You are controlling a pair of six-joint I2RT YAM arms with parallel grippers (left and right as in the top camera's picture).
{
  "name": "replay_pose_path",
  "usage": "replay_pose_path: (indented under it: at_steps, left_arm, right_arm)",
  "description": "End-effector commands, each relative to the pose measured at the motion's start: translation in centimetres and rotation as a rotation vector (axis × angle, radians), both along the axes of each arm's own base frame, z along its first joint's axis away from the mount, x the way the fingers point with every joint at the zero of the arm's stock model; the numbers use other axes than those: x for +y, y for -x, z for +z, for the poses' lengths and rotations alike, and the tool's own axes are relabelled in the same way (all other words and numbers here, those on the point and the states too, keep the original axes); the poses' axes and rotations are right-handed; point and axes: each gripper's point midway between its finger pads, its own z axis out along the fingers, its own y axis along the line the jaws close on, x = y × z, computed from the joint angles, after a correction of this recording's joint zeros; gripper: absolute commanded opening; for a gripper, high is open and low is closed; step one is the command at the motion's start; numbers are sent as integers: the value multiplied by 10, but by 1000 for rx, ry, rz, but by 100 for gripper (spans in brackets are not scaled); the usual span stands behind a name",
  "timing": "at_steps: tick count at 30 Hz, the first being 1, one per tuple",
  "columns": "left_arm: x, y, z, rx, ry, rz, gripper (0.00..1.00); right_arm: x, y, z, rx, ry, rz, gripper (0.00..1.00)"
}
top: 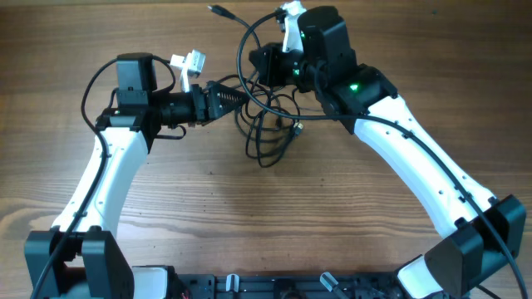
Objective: Untangle cables
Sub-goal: 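Pull cables up and right with the right gripper as the left releases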
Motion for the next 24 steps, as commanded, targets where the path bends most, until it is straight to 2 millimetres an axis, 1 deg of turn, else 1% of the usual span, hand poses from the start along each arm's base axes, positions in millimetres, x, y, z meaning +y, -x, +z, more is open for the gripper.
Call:
replay_pose_path:
  at_steps: [1, 3, 6, 7, 9, 12, 13, 15, 16, 17, 18, 20, 22, 24]
  left_arm:
    - [1, -4, -22, 42, -104, 57, 83]
    - [3, -3, -31, 66, -153, 80, 84]
    - [-4, 1, -31, 56, -154, 51, 84]
    - [-8, 4, -29, 54, -138, 32, 84]
    - [-9, 5, -28, 58, -131, 25, 83]
    - [-3, 1, -31, 52, -155, 50, 82]
    - [3, -4, -37, 53, -191, 84, 82]
    - [25, -16, -57, 69, -333, 200, 82]
    - [40, -22, -69, 78, -424, 268, 83]
    - [48, -25, -74, 84, -472, 304, 85]
    - [55, -26, -79, 89, -514, 333, 86]
    - [63, -28, -83, 107, -548, 374, 91]
    - [67, -30, -85, 115, -565, 399, 94]
    - [70, -30, -86, 115, -578, 409, 96]
  right_arm:
    - [7, 2, 3, 4, -36, 54, 4]
    - [5, -1, 3, -4, -36, 47, 4]
    - [0, -7, 7, -21, -45, 32, 4]
    - [-7, -12, 4, -16, -31, 4, 4]
    - [-24, -21, -6, 6, 21, -85, 4]
    - [-65, -36, -25, 54, 106, -242, 4]
    - [-83, -41, -31, 78, 129, -286, 4]
    - [-109, -44, -40, 133, 135, -314, 4]
    - [-115, -43, -41, 146, 126, -279, 4]
    - [-112, -41, -39, 136, 117, -226, 4]
    - [-104, -35, -35, 112, 97, -126, 4]
    - [-92, -25, -19, 57, 77, -14, 4]
    - [-87, -15, 5, 14, 53, 22, 4]
    - [-84, -5, 39, -37, -5, 64, 4]
